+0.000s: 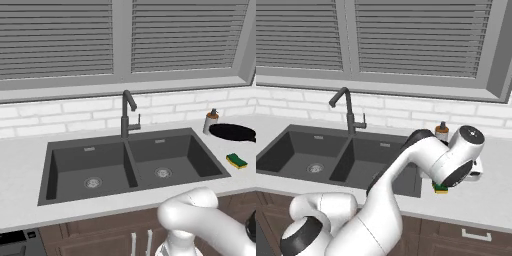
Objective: Pick the pan and sponge and place them into the sink. Then turn on the water.
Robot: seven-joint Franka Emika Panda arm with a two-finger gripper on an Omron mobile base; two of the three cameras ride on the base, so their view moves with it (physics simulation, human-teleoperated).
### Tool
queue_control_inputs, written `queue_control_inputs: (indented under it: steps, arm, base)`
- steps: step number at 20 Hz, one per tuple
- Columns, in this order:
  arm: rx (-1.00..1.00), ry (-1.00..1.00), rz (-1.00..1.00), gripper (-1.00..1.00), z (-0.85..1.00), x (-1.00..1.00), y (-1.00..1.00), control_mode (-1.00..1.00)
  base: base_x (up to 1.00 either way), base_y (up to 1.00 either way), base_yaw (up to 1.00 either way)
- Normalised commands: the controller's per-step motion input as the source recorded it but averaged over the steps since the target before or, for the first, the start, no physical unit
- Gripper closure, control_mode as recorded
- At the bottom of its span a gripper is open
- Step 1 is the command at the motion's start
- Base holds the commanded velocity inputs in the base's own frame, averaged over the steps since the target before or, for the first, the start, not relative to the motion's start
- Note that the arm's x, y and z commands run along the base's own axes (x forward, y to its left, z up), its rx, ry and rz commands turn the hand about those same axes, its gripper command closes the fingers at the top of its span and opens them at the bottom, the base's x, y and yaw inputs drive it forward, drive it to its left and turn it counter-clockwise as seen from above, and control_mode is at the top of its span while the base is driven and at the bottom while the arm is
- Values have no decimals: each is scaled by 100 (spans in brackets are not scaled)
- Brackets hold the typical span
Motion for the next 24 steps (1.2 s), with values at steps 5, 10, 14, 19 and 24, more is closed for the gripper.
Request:
queue_control_inputs:
  steps: [5,10,14,19,24]
  arm:
    - [2,0,46,100,3,-2,62,-100]
    - [3,-1,40,100,0,1,46,-100]
    - [4,-2,27,100,0,27,35,-100]
    - [1,-12,-4,100,-5,30,45,-100]
    - [0,-17,-22,100,-37,30,54,-100]
  base:
    - [0,0,0]
    - [0,0,0]
    - [0,0,0]
    - [0,0,0]
    - [0,0,0]
